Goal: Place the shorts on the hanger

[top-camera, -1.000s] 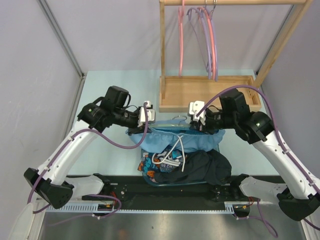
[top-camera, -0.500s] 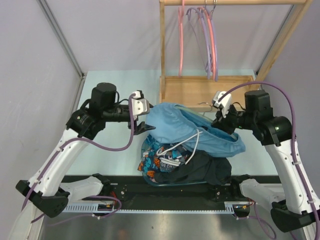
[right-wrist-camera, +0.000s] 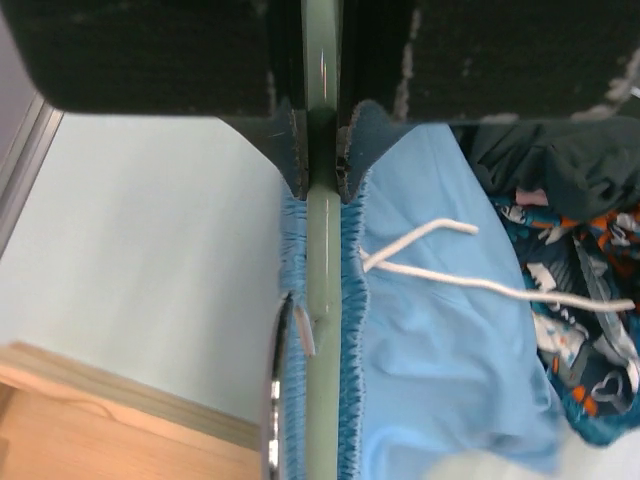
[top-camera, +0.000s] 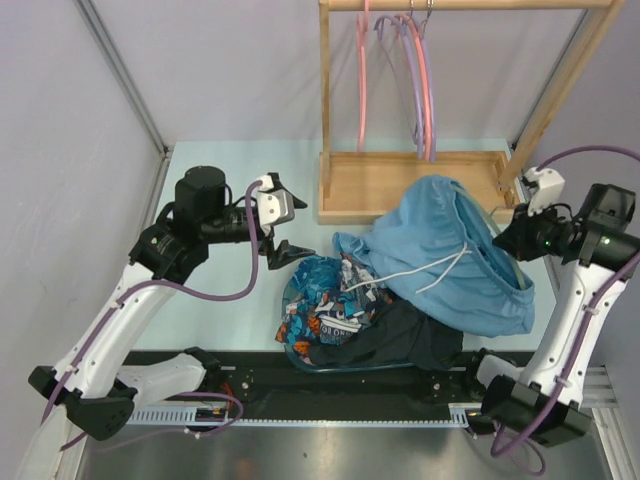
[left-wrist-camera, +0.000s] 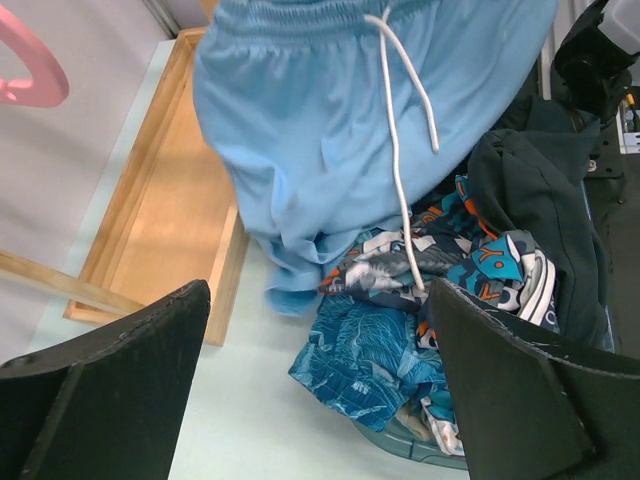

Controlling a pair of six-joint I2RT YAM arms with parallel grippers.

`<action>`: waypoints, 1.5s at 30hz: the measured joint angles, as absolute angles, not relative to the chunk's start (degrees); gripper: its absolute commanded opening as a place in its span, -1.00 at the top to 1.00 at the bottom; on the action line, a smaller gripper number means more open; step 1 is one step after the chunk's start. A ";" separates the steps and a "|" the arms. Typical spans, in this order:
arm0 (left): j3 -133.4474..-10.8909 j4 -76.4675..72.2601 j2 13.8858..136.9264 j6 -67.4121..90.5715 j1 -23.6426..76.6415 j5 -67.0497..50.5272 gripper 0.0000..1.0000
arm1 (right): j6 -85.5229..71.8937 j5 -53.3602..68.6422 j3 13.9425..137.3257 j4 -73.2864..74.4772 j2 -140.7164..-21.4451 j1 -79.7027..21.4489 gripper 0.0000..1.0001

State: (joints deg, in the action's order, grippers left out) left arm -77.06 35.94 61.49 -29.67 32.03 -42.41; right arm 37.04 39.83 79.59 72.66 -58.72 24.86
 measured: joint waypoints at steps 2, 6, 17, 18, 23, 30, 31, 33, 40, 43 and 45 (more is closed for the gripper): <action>-76.14 35.66 61.08 -29.34 32.03 -42.39 -0.93 | 37.30 40.86 82.50 74.46 -61.47 28.75 1.00; -74.70 35.09 60.49 -28.58 32.03 -42.44 -0.98 | 37.56 43.53 94.06 78.28 -69.28 34.13 1.00; -72.55 31.88 60.12 -25.21 32.03 -42.46 -0.98 | 28.80 43.09 125.03 74.65 -85.47 33.69 1.00; -72.53 31.70 60.10 -24.93 32.03 -42.46 -0.98 | 27.00 42.09 127.44 72.95 -87.05 32.93 1.00; -71.07 30.59 59.24 -23.73 32.03 -42.68 -0.97 | 19.46 38.00 137.23 66.46 -94.17 30.44 1.00; -67.48 29.54 57.34 -22.50 32.03 -42.87 -0.98 | 12.36 33.36 142.15 54.11 -101.21 26.89 1.00; -66.98 29.58 57.10 -22.48 32.03 -42.87 -0.97 | 11.68 32.62 142.19 52.31 -101.93 26.13 1.00; -66.00 29.50 56.62 -22.48 32.03 -42.87 -0.97 | 10.61 31.03 142.91 49.21 -103.66 24.51 1.00; -63.66 29.78 54.54 -22.46 32.03 -43.00 -0.98 | 9.04 24.75 147.39 39.27 -111.02 19.88 1.00; -62.98 30.00 53.10 -22.46 32.03 -43.29 -0.99 | 9.06 22.65 147.65 36.64 -112.88 19.00 1.00; -62.52 30.11 52.01 -22.48 32.03 -43.31 -0.98 | 9.30 21.58 147.68 35.99 -113.69 18.52 1.00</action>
State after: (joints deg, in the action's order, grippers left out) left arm -62.52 30.11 52.01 -22.48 32.03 -43.31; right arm 9.30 21.58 147.68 35.99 -113.69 18.52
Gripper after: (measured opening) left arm 0.993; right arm 0.077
